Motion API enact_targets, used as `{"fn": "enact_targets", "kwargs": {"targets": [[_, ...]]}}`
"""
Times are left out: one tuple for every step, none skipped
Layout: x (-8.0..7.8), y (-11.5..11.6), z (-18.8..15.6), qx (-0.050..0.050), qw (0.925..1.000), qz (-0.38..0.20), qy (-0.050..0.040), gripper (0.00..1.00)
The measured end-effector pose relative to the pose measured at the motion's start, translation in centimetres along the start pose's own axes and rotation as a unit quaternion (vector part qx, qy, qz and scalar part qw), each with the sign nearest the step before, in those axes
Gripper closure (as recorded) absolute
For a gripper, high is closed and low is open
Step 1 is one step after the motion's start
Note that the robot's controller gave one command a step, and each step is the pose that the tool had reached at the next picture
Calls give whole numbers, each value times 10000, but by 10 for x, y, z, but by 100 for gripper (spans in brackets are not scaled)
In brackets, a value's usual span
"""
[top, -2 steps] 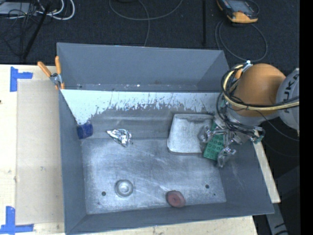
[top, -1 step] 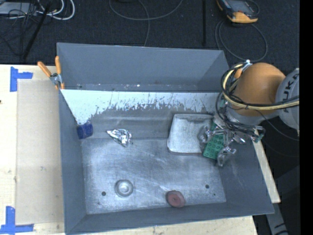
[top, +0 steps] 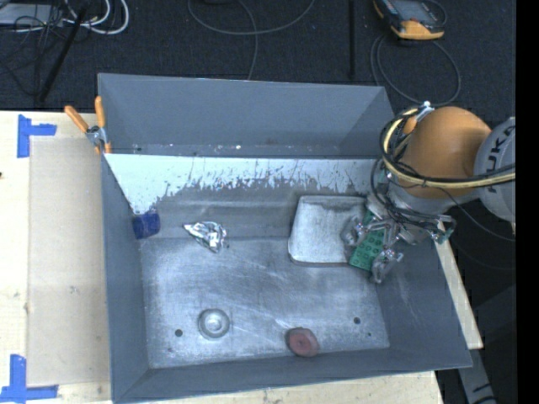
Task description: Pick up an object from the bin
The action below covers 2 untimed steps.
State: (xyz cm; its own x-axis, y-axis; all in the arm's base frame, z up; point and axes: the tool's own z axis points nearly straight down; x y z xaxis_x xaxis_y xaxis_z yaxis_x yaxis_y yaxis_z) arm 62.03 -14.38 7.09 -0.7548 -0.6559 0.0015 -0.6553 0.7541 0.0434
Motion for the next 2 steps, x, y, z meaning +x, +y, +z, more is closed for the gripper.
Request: {"fn": "enact_targets", "kwargs": {"targets": [[-6, 7, -19, 150, 9999, -18, -33, 100], [-9, 10, -23, 183, 9998, -28, -26, 100]]}}
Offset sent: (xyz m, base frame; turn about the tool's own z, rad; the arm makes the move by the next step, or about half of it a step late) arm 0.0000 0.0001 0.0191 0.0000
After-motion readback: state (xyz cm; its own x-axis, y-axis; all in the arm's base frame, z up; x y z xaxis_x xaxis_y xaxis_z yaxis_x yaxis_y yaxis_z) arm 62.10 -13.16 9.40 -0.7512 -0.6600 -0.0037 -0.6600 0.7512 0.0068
